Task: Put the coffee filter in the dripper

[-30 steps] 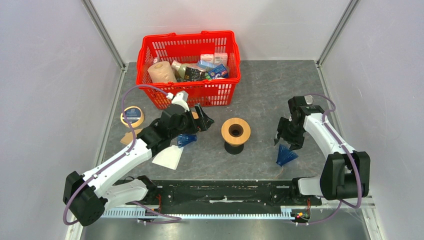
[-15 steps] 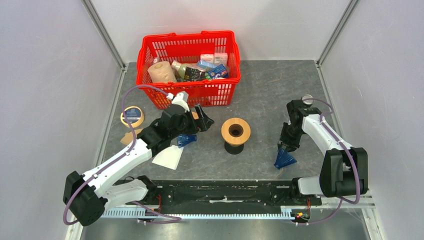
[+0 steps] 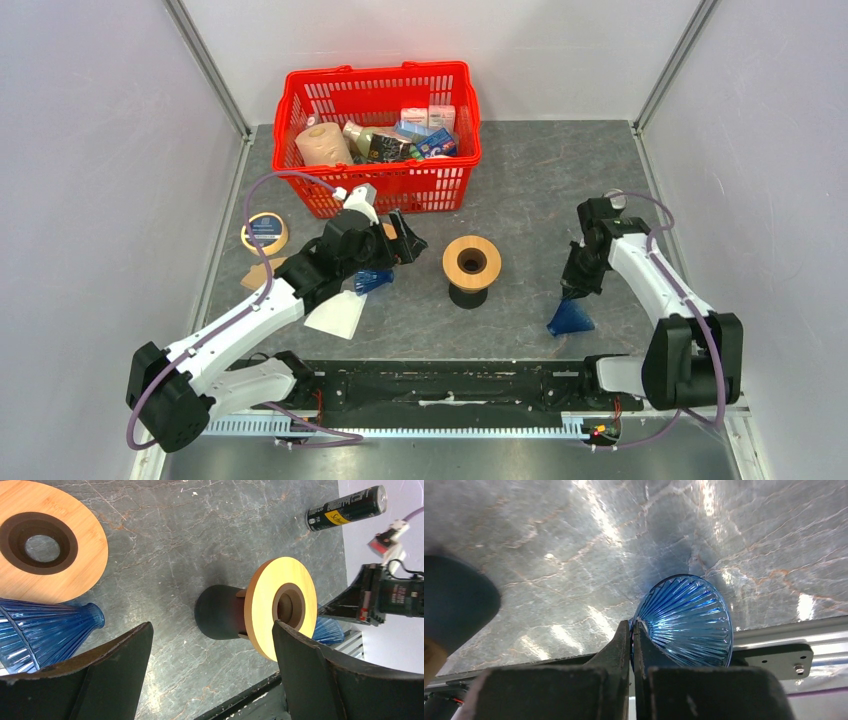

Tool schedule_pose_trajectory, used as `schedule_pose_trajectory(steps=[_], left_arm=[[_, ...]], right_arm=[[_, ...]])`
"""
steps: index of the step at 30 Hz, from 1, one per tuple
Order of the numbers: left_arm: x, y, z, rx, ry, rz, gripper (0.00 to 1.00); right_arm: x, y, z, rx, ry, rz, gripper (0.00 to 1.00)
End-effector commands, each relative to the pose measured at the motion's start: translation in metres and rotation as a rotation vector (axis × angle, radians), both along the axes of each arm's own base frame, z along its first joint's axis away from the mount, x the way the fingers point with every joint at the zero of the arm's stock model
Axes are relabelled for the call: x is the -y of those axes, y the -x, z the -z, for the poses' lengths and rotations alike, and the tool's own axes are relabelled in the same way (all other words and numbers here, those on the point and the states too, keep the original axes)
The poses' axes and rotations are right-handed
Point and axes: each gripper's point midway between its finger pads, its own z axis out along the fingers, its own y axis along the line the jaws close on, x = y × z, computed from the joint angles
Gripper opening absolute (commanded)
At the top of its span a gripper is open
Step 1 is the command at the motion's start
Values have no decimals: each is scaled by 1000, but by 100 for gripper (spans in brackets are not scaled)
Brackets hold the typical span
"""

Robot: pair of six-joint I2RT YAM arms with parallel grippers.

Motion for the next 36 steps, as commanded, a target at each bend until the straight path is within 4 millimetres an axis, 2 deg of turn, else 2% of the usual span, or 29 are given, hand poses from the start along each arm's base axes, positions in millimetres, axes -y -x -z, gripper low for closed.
schedule_pose_trajectory(steps=[1,5,7,9,12,16,21,24,27,30,36], left_arm=[[-8,-5,-8,61,-28,-18,95],[-11,-6,-10,67,-37,-29,95],[-11,-6,-11,68,-37,-27,96],[-11,-4,-14,70,-40,-17,96],[-14,-4,-16,76,-42,-30,96],[-21,-3,-19,83,-53,-52,96],[-33,-2,-20,91,-73,-97,96],[-38,-2,-21,97,-79,-112,96],[-42,-2,-22,98,-87,-132,96],[-46,-2,-20,94,-99,-145,96],[-50,-2,-18,90,-113,-164,96]], right_arm=[[2,-35,-56,255,6,-44,0],[-7,-67,-123,541,11,-150,0],[-10,-82,-159,678,119,-239,0],[-30,-92,-190,796,237,-401,0],[-69,-100,-227,919,322,-604,0],[-107,-103,-254,987,442,-806,0],[-160,-81,-258,1001,599,-1071,0],[-188,-62,-249,1005,542,-1196,0],[-215,-43,-231,989,411,-1317,0],[-228,-34,-216,964,356,-1378,0],[-239,-31,-192,944,310,-1404,0]])
